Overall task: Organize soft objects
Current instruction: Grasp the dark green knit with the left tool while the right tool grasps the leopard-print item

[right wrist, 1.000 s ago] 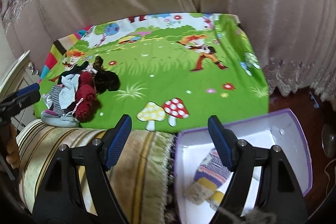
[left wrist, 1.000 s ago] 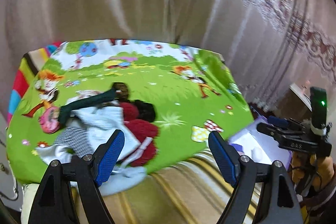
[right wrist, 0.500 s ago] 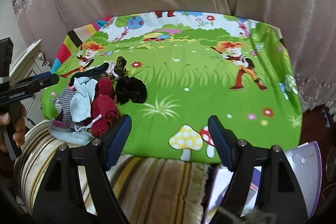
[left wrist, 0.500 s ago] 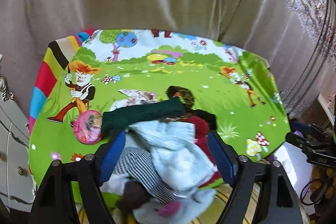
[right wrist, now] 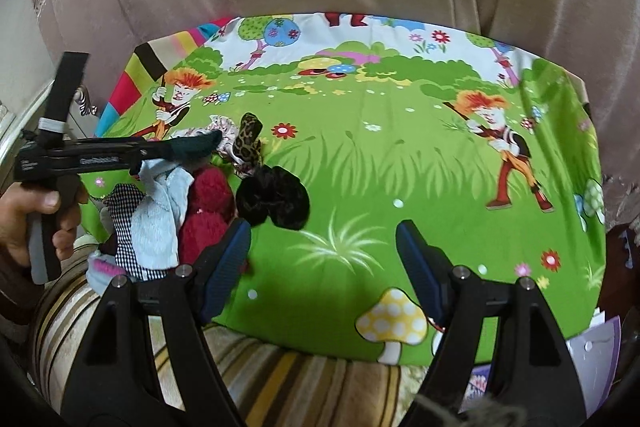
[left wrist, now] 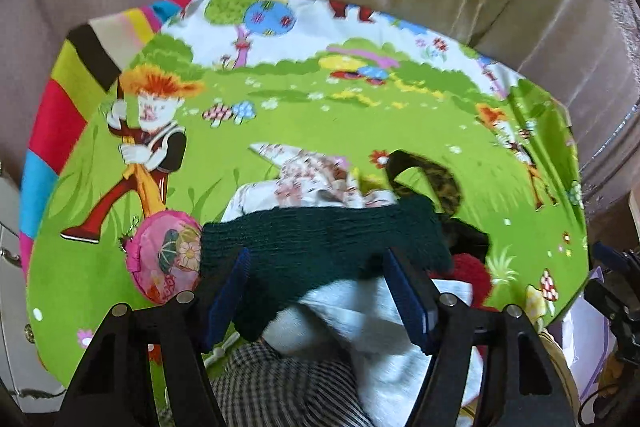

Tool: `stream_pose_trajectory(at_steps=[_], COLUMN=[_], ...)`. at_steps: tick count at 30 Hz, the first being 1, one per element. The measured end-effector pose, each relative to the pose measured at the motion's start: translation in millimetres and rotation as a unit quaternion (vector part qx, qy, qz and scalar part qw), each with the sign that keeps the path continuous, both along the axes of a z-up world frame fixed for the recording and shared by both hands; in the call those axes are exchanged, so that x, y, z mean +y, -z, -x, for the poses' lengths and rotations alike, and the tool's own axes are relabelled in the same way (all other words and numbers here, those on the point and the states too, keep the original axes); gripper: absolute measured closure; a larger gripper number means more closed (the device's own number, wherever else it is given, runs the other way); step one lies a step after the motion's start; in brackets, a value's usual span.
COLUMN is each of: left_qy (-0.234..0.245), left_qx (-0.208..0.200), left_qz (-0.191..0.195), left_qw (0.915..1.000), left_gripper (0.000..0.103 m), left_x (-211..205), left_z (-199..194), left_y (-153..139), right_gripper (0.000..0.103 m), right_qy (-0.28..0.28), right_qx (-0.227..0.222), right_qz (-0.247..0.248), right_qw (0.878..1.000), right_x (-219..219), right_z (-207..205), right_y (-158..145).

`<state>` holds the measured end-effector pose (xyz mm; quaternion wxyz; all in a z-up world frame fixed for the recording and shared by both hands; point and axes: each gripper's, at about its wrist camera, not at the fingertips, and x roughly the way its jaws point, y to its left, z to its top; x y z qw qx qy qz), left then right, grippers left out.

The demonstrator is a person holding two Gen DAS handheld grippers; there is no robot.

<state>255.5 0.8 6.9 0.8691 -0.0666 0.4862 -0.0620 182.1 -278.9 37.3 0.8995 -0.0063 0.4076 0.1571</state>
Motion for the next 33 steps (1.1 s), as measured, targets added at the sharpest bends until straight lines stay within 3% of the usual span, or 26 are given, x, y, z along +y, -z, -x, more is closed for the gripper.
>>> stream_pose_trajectory(at_steps=[2, 4, 8, 20, 30, 33], left_qy=[-0.006, -0.009, 0.004, -0.056, -0.082, -0.092], left_qx=[0.009, 0.013, 0.023, -0.030, -0.036, -0.036], left_qz=[0.031, 0.053, 0.058, 0.141, 0.143, 0.133], left_qw=[0.9995, 0.9984, 0.9981, 0.9880, 0.9856, 0.9862], left_gripper=[0.058, 0.072, 0.090, 0.095, 0.093, 0.080], left_x=[6.4, 11.6, 9.8, 49.4, 65.4, 67.6], left_z=[-3.7, -5.1, -6.3, 8.9, 10.1, 10.6], left_y=[6.3, 11.2, 21.0, 11.7, 13.8, 13.6], right_gripper=[0.025, 0.025, 0.025, 0.025, 0.030, 0.030], right_qy=[-0.005, -0.010, -0.027, -0.080, -0.077, -0.063], right_qx=[0.003, 0.006, 0.015, 0.054, 0.105, 0.114], right_qz=[0.000, -0.001, -0.001, -0.010, -0.019, -0.029], right_qw=[1.000, 1.000, 1.000, 0.995, 0.991, 0.991], right_x=[6.2, 12.0, 30.0, 83.5, 96.9, 90.8], right_z=[-7.5, -14.0, -30.6, -85.5, -129.2, -136.4], right_y=[2.1, 4.2, 11.2, 42.4, 76.7, 82.1])
